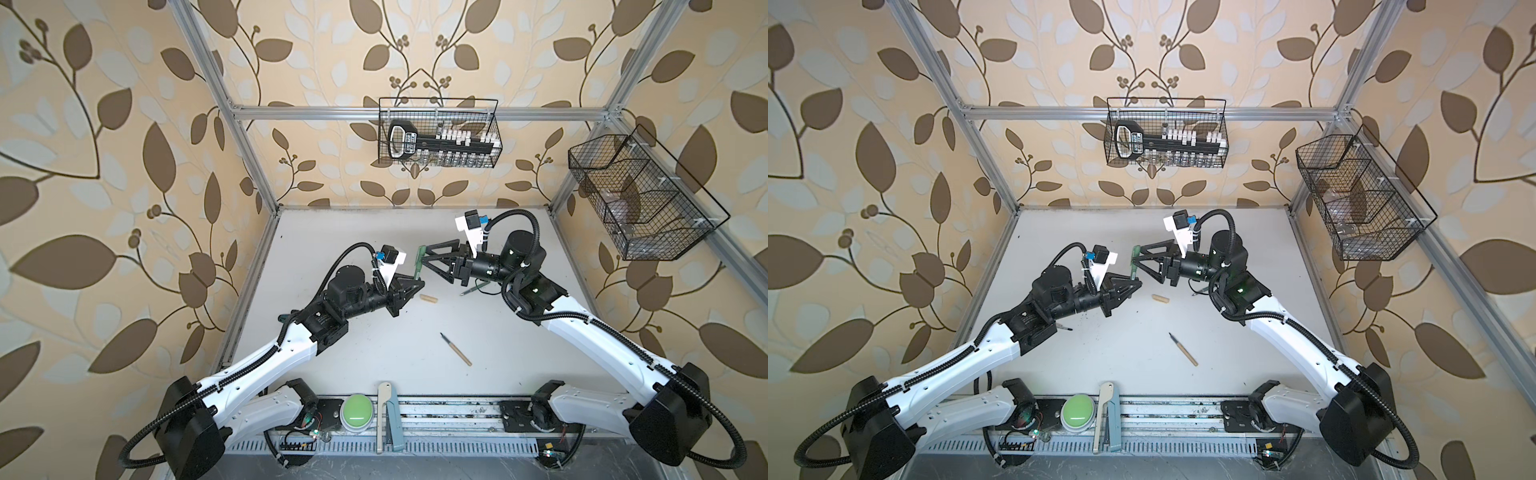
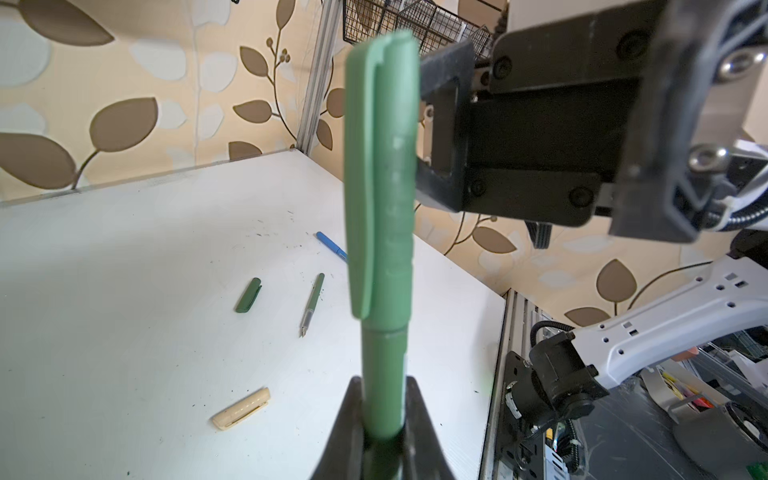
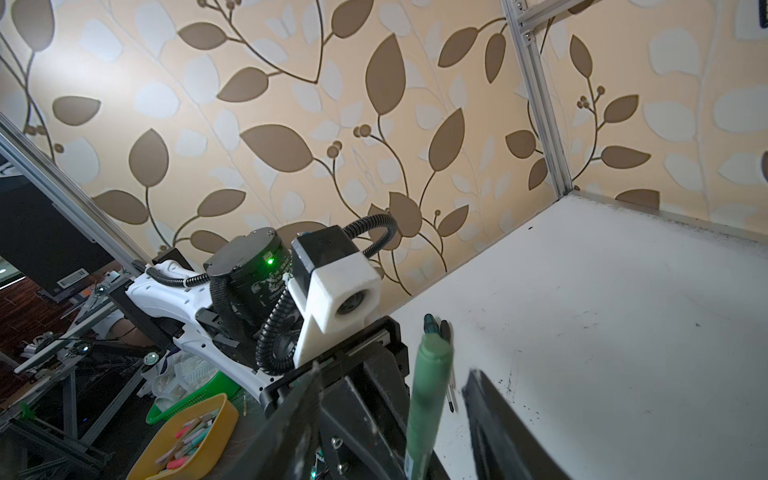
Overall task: Insert the pens into the pen caps
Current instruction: 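Move the right gripper back to the green cap and close on it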
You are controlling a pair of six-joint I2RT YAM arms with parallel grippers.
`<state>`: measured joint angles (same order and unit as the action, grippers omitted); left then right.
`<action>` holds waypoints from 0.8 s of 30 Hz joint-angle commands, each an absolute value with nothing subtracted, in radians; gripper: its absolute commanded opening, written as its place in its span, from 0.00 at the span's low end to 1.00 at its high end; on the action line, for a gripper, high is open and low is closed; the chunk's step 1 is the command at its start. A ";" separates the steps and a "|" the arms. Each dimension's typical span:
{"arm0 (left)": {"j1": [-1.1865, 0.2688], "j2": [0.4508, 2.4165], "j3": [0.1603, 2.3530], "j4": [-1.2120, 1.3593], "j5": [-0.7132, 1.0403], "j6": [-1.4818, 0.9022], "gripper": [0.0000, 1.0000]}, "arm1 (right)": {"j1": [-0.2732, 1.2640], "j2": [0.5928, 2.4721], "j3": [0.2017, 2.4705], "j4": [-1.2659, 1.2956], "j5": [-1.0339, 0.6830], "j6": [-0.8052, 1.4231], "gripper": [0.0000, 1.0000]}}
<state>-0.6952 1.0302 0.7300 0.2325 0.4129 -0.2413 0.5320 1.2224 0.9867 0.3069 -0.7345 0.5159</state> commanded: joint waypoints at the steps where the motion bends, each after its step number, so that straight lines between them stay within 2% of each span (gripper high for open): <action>1: -0.709 1.031 0.762 0.295 0.423 -0.219 0.00 | 0.532 1.269 1.042 0.279 -0.761 0.502 0.56; 3: -0.712 1.038 0.757 0.312 0.428 -0.220 0.00 | 0.533 1.299 1.057 0.273 -0.778 0.505 0.53; 10: -0.714 1.051 0.759 0.309 0.381 -0.204 0.00 | 0.543 1.334 1.039 0.293 -0.808 0.531 0.19; 15: -0.715 1.048 0.775 0.340 0.267 -0.182 0.00 | 0.567 1.335 1.004 0.274 -0.816 0.531 0.03; 19: -0.713 1.066 0.821 0.407 0.155 -0.142 0.00 | 0.607 1.334 0.966 0.238 -0.822 0.502 0.00; 24: -0.708 1.140 0.942 0.433 0.154 -0.117 0.00 | 0.614 1.279 0.934 0.122 -0.768 0.428 0.00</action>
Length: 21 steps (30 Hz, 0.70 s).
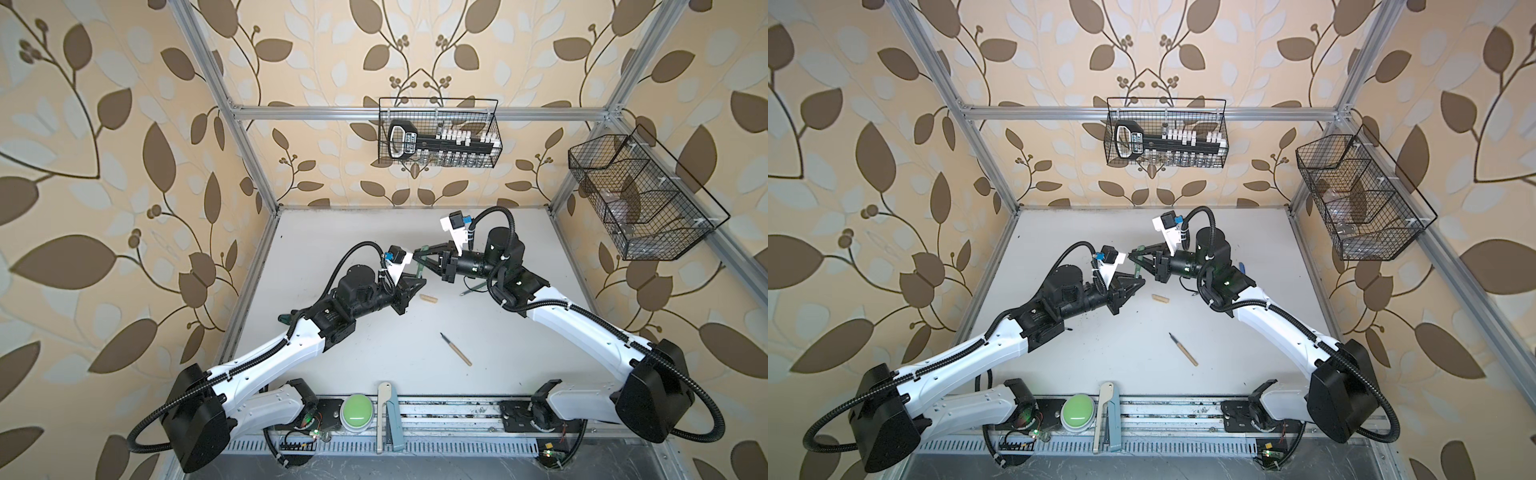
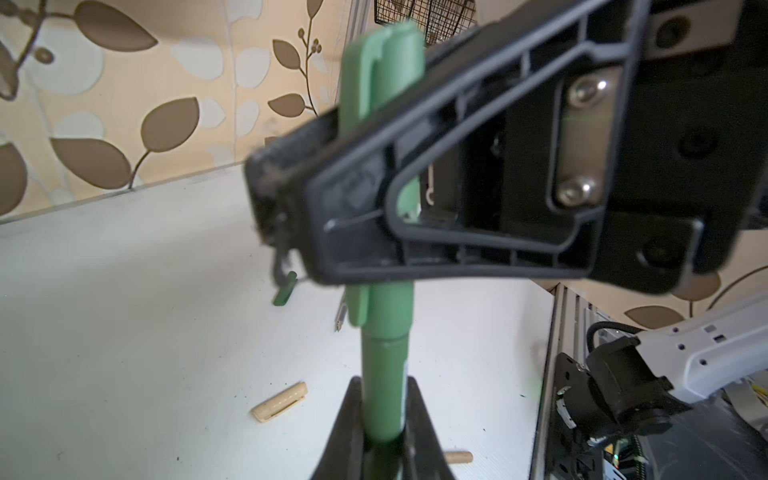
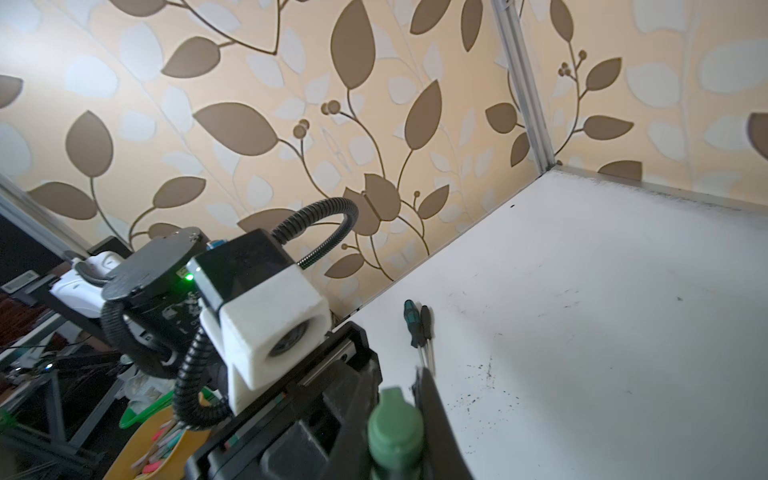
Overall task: Insert the pens into the pen caps
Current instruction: 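Move the right gripper back to the green cap and close on it, then carry the capped green pen away with the right gripper while the left gripper opens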
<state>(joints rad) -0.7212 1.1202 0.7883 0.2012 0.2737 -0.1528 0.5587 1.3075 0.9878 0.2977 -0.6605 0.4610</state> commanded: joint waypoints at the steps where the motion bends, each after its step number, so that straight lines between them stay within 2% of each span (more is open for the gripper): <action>1: -0.707 1.156 0.968 0.417 0.158 -0.118 0.06 | 0.607 1.263 0.938 0.096 -0.762 0.420 0.00; 3: -0.708 1.184 1.003 0.380 0.184 -0.128 0.41 | 0.580 1.228 0.959 0.021 -0.727 0.393 0.00; 6: -0.707 1.196 1.021 0.298 0.207 -0.135 0.62 | 0.507 1.183 1.008 -0.092 -0.677 0.362 0.00; 7: -0.708 1.187 1.010 0.270 0.195 -0.134 0.72 | 0.482 1.177 1.038 -0.160 -0.647 0.337 0.00; 9: -0.708 1.148 0.974 0.222 0.151 -0.128 0.99 | 0.432 1.183 1.104 -0.289 -0.593 0.289 0.00; 12: -0.708 1.048 0.908 0.132 0.031 -0.103 0.99 | 0.366 1.219 1.206 -0.474 -0.481 0.238 0.00; 16: -0.703 0.919 0.819 0.047 -0.135 -0.055 0.99 | 0.306 1.308 1.330 -0.678 -0.249 0.202 0.00; 19: -0.687 0.885 0.748 0.034 -0.222 -0.033 0.99 | 0.271 1.362 1.362 -0.735 -0.125 0.179 0.00; 21: -0.668 0.898 0.723 0.038 -0.222 -0.054 0.99 | 0.262 1.393 1.386 -0.771 0.000 0.142 0.00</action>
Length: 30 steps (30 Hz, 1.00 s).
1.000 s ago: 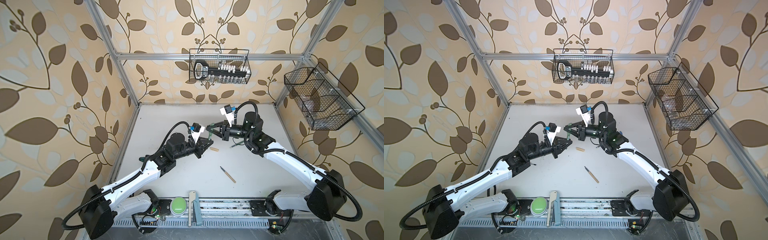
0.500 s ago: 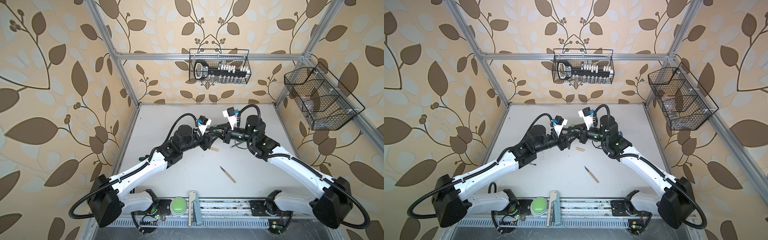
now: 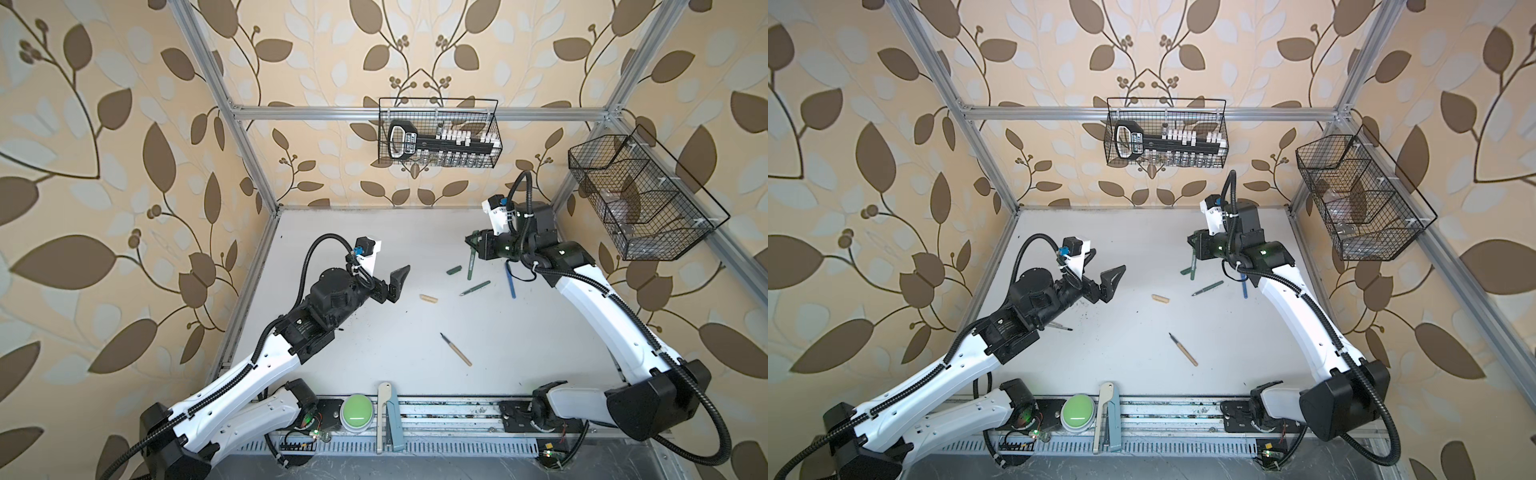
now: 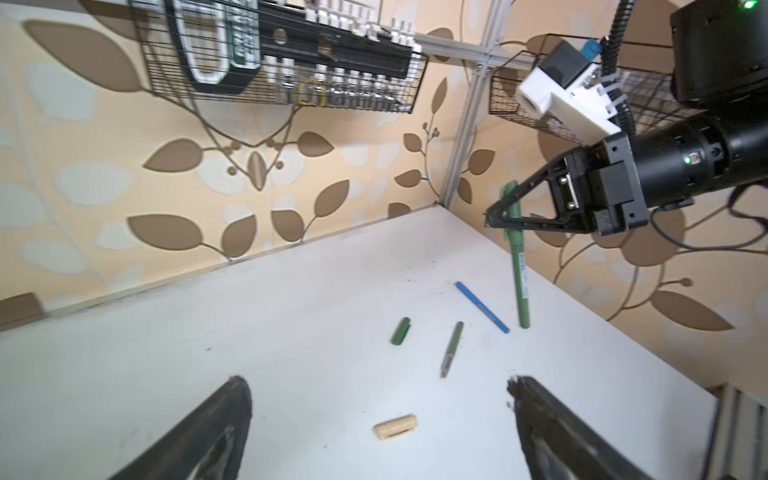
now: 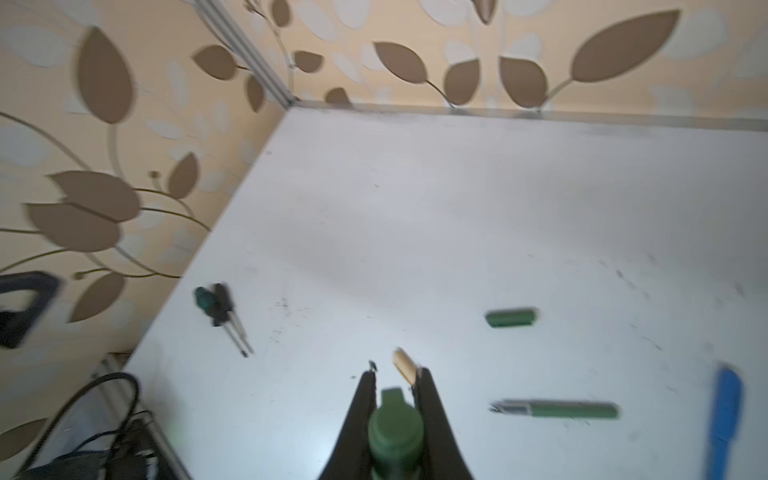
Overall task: Insert the pens into the pen caps
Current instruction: 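Carry the capped green pen away with the right gripper while the left gripper opens, then lower the capped green pen onto the table and open the right gripper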
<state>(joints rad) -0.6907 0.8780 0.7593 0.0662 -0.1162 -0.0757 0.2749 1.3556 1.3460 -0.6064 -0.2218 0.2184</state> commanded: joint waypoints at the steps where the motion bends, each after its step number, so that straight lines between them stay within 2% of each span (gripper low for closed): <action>1: -0.662 0.913 0.722 0.025 -0.201 -0.077 0.99 | 0.261 1.405 1.396 -0.789 0.096 0.127 0.00; 3: -0.660 0.941 0.720 0.021 -0.150 -0.088 0.99 | 0.247 1.428 1.414 -0.819 0.251 0.114 0.00; 5: -0.660 0.974 0.695 0.065 -0.153 -0.079 0.99 | 0.217 1.451 1.423 -0.833 0.314 0.106 0.00; 17: -0.660 1.033 0.655 0.143 -0.167 -0.077 0.99 | 0.142 1.551 1.350 -0.748 0.444 0.090 0.00; 30: -0.660 1.073 0.641 0.173 -0.159 -0.063 0.99 | 0.064 1.897 1.493 -0.726 0.519 0.032 0.00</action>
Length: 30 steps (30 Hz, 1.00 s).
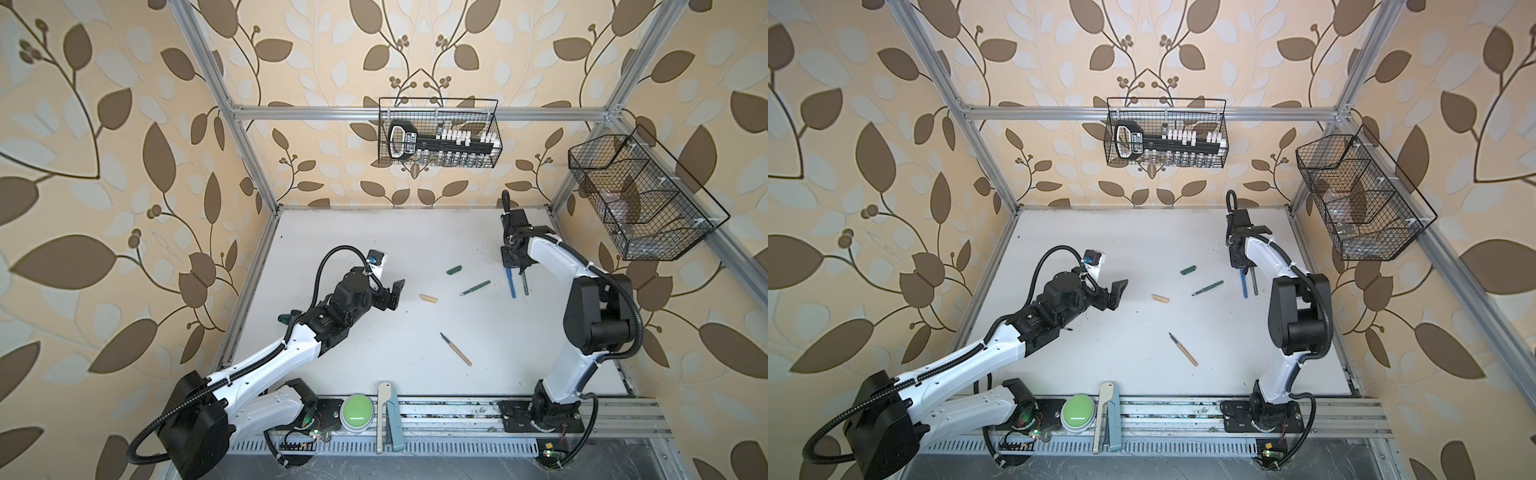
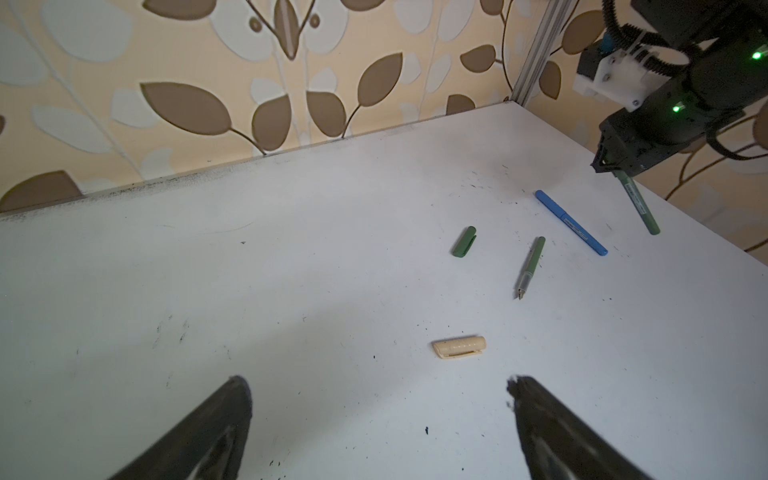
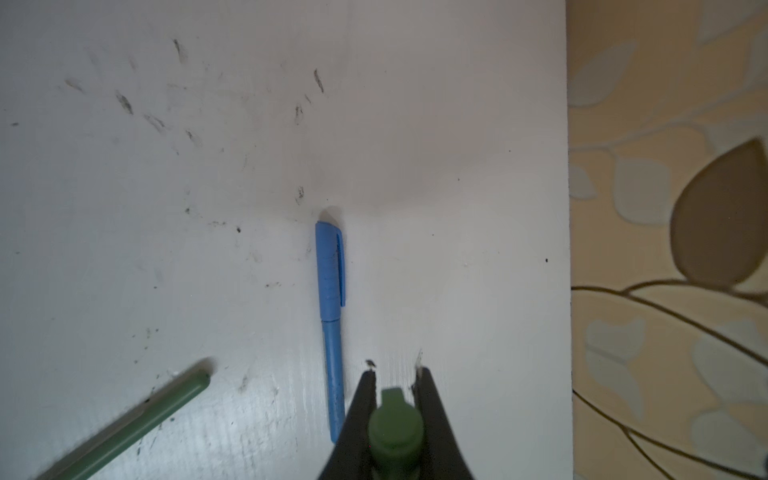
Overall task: Insert the pens into the pen caps
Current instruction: 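Lower the capped green pen onto the table and open the right gripper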
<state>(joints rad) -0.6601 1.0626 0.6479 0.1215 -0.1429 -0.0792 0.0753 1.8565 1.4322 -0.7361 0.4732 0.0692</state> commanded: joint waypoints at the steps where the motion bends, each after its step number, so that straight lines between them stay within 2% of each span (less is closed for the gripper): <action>1: -0.660 1.078 0.643 0.172 -0.158 -0.063 0.99 | 0.055 1.924 1.512 -0.728 0.518 0.029 0.00; 14: -0.660 1.090 0.638 0.190 -0.152 -0.071 0.99 | -0.062 2.163 1.610 -0.702 0.436 -0.016 0.01; 19: -0.660 1.095 0.640 0.186 -0.160 -0.068 0.99 | -0.076 2.187 1.609 -0.686 0.435 -0.032 0.09; 26: -0.660 1.097 0.639 0.183 -0.174 -0.061 0.99 | -0.083 2.190 1.619 -0.663 0.417 -0.032 0.34; 30: -0.659 1.097 0.637 0.184 -0.184 -0.059 0.99 | -0.081 2.168 1.632 -0.659 0.426 -0.030 0.41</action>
